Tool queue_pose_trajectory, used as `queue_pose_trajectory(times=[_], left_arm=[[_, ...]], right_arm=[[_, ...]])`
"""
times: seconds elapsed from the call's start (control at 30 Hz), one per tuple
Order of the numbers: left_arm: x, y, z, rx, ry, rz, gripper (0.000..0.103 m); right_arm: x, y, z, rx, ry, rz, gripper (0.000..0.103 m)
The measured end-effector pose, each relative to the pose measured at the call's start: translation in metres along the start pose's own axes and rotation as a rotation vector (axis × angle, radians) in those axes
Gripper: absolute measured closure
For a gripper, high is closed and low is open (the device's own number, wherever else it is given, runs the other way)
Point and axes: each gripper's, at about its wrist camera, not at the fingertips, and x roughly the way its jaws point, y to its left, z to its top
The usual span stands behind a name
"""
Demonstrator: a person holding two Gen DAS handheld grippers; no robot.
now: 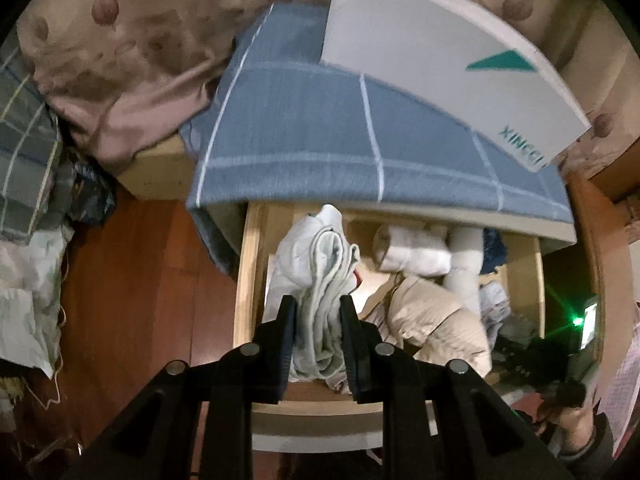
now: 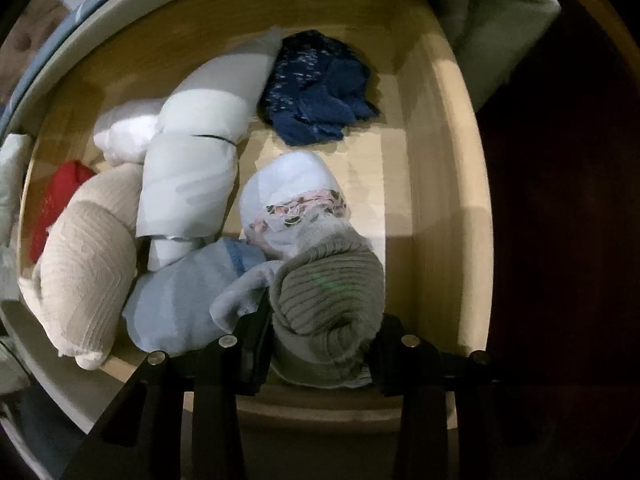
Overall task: Take underwear out of drawer
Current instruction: 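Lift the pale grey sock out of the drawer with the left gripper, then lower the pale grey sock into the white box and open the left gripper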
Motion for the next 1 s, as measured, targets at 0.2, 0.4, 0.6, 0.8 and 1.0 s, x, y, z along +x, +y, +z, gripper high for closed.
queue_pose_trajectory(times=[0.2, 0.4, 0.6, 0.8, 1.0], left_arm=[[-0.039, -0.008, 0.027, 0.034, -0.069, -0.018, 0.082], [-0.089, -0.028, 0.069, 0.095, -0.185, -0.016, 0.082], [-0.139, -0.06, 0.128, 0.172, -0.313, -0.039, 0.082], [-0.138, -0.093, 0.197, 0.25, -0.369, -0.06, 0.082], [-0.083, -0.099, 0.25, 0.257, -0.324, -0.055, 0.082]], right_arm=[[0.002, 0.013, -0.005, -0.055, -0.002, -0.068, 0.068], [0.003, 0.015, -0.006, -0.057, -0.005, -0.083, 0.067], [0.003, 0.011, -0.004, -0.061, -0.005, -0.081, 0.067], [0.004, 0.014, -0.004, -0.054, -0.011, -0.077, 0.067], [0.002, 0.01, -0.005, -0.045, -0.014, -0.074, 0.066]])
